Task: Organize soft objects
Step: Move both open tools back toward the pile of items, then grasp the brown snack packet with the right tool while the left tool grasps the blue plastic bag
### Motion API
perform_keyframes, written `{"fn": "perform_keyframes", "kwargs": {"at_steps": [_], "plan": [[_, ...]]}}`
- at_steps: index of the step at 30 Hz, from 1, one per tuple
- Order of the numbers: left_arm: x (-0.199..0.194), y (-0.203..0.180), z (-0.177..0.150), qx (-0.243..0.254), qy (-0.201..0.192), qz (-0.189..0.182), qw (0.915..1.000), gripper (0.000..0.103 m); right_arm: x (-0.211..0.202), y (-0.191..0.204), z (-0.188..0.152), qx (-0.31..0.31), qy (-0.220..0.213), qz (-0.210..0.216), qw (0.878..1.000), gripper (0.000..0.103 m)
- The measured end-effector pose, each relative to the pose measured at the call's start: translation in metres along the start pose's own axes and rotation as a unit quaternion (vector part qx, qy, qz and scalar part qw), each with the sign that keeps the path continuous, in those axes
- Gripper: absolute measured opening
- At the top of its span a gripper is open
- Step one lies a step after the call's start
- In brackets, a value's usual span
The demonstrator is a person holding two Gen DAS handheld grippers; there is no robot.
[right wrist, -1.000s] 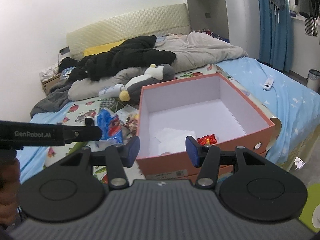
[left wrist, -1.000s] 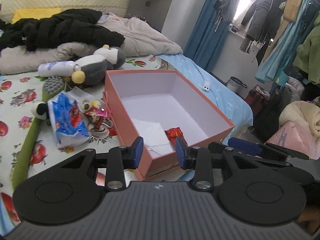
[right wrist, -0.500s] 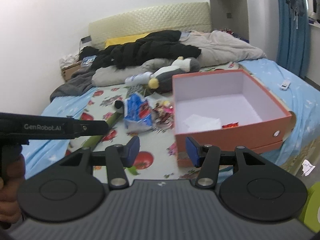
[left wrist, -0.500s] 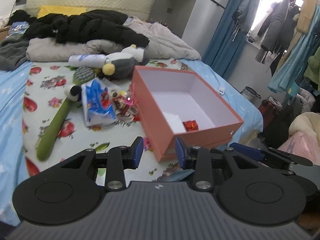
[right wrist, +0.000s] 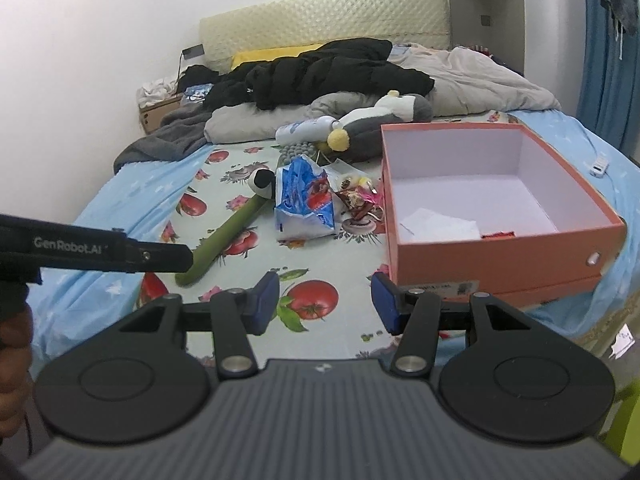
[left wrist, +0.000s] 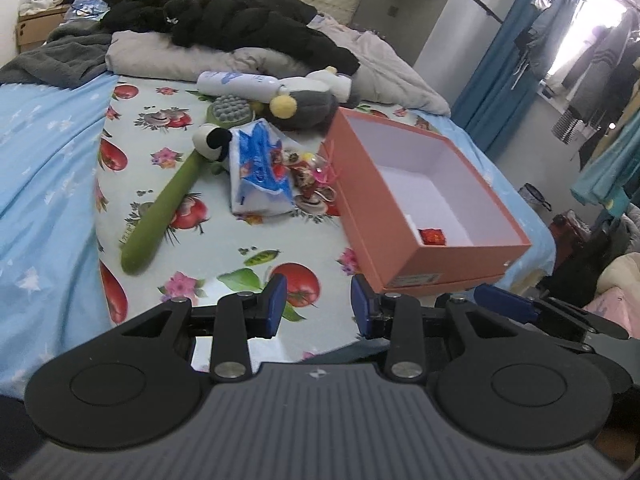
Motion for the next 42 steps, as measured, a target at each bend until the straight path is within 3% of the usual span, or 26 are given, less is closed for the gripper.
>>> {"fn": "perform_keyframes", "kwargs": {"at_steps": [5, 24, 27, 37, 42], "plan": [[0.032, 0.020, 0.013, -0.005, 0.010, 0.006, 0.9999, 0.046, 0.031, 0.009, 0.004, -0.011, 0.000, 0.001, 1.000, 0.054], [0.160, 0.080, 0.059, -0.027, 0.045, 0.012, 0.9985, 0.047, 0.151, 0.009, 0.021, -0.043, 0.016, -0.026, 0.999, 0.054], [0.177, 0.087, 0.064, -0.029, 0.051, 0.013, 0.9982, 0.057, 0.167, 0.009, 0.023, -0.048, 0.016, -0.031, 0.998, 0.054], [0.227, 0.103, 0.079, -0.049, 0.062, 0.013, 0.9968, 0.058, 0.221, 0.011, 0.023, -0.080, 0.023, -0.042, 0.996, 0.053], [0.253, 0.103, 0.084, -0.058, 0.071, -0.003, 0.9958, 0.065, 0.247, 0.011, 0.026, -0.097, 0.024, -0.050, 0.994, 0.053]]}}
Point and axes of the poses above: each gripper's, at about its wrist camera, not at the fingertips, and x roughly the way its jaws point, y to its left, z to its top, the point moved 6 cm from there along x, roughly the way its jaws point, and after that the axes turned 5 degrees about -y, right-handed, at the moved point
